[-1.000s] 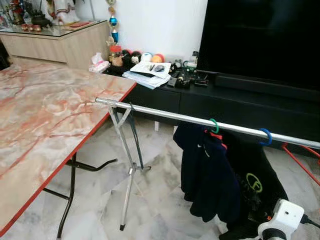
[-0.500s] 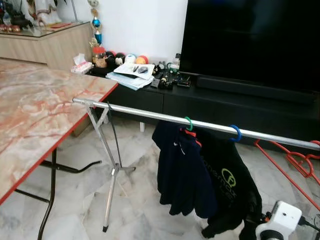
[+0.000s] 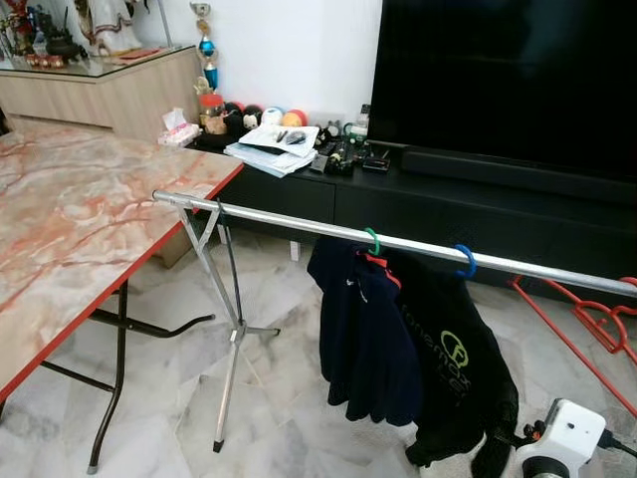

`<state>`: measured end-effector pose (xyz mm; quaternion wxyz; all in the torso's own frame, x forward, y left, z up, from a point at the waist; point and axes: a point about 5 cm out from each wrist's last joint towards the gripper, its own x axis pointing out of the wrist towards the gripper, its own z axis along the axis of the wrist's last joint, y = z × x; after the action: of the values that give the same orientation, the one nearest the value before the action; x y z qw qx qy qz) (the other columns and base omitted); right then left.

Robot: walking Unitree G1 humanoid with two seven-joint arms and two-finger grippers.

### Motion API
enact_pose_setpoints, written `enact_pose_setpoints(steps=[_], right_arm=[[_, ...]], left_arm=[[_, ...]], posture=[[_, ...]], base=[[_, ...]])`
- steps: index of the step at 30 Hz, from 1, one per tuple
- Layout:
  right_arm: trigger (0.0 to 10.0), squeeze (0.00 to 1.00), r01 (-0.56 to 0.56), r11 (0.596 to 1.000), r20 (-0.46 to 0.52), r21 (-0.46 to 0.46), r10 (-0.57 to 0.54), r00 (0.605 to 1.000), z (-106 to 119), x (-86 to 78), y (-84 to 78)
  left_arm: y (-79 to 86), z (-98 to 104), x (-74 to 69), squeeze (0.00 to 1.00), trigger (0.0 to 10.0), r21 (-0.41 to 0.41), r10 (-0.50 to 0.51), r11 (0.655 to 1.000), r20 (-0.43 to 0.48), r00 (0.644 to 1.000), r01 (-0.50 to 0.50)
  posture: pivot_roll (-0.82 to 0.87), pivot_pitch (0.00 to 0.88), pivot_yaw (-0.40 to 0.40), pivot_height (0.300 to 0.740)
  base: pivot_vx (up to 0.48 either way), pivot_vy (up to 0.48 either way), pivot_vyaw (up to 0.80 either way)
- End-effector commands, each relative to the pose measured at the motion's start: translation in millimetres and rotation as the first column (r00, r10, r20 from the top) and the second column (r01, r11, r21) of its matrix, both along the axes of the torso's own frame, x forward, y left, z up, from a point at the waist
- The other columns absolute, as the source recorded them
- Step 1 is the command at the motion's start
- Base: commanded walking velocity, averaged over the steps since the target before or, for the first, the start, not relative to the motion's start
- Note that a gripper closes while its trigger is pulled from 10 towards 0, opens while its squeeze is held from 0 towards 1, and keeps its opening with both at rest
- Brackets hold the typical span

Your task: Hang hanger

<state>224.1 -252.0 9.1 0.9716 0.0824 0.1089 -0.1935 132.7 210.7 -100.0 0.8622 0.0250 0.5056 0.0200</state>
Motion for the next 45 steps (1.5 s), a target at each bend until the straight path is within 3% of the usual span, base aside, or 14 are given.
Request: enact_pose_setpoints(steps=[1,7,16,32,34,37,39,41,45], right_arm=[[10.0,0.00,-0.017,1.000,0.000,-0.003,0.017,1.000,-1.4,-4.7,4.8],[10.0,0.00,-0.027,1.000,-0.009,-0.002,0.027,1.000,-5.9,-18.1,2.1],[10.0,0.00,-0.028,1.000,0.048,-0.003,0.028,0.998,6.5,-6.7,3.2],[10.0,0.00,-0.010,1.000,0.064,0.003,0.009,0.998,9.0,-5.5,0.9],[10.0,0.00,0.000,1.000,0.034,0.005,0.000,0.999,4.3,-7.0,-0.3],[10.0,0.00,0.016,1.000,-0.092,-0.011,-0.017,0.996,-9.8,-4.3,-5.9],[10.0,0.00,0.013,1.000,-0.109,-0.009,-0.014,0.994,-11.8,-2.4,-6.5],[10.0,0.00,-0.032,0.999,-0.221,-0.028,0.025,0.975,-21.7,1.4,-5.7],[10.0,0.00,-0.061,0.998,-0.217,-0.021,0.055,0.975,-20.3,13.1,-5.5]], left_arm=[[2.9,-0.8,-3.0,0.00,10.0,0.015,0.004,1.000,-0.018,1.000,-0.003],[7.8,1.8,-0.6,0.00,10.0,0.091,0.052,0.994,0.036,0.998,-0.055],[6.4,1.6,-0.2,0.00,10.0,0.063,0.040,0.997,0.032,0.999,-0.042],[5.8,1.4,0.0,0.00,10.0,0.061,0.029,0.998,0.024,0.999,-0.030],[5.6,1.3,0.0,0.00,10.0,0.057,0.028,0.998,0.022,0.999,-0.029],[5.1,1.2,0.2,0.00,10.0,0.052,0.026,0.998,0.019,0.999,-0.027],[5.1,1.1,0.1,0.00,10.0,0.051,0.026,0.998,0.019,0.999,-0.027],[5.3,1.2,0.2,0.00,10.0,0.052,0.022,0.998,0.017,1.000,-0.022],[5.8,1.4,0.6,0.00,10.0,0.053,0.019,0.998,0.016,1.000,-0.020]], posture=[[0.12,0.015,-0.007,0.740],[0.11,0.023,-0.005,0.740],[0.10,0.023,-0.002,0.740],[0.10,0.025,-0.002,0.740],[0.10,0.025,-0.002,0.740],[0.11,0.029,-0.001,0.740],[0.11,0.029,-0.001,0.740],[0.11,0.032,0.003,0.740],[0.12,0.035,0.005,0.740]], base=[[0.000,0.000,0.00],[0.222,0.000,0.00],[0.132,0.000,0.00],[0.000,0.000,0.00],[0.000,0.000,0.00],[0.000,0.000,0.00],[0.000,0.000,0.00],[0.000,0.000,0.00],[0.000,0.000,0.00]])
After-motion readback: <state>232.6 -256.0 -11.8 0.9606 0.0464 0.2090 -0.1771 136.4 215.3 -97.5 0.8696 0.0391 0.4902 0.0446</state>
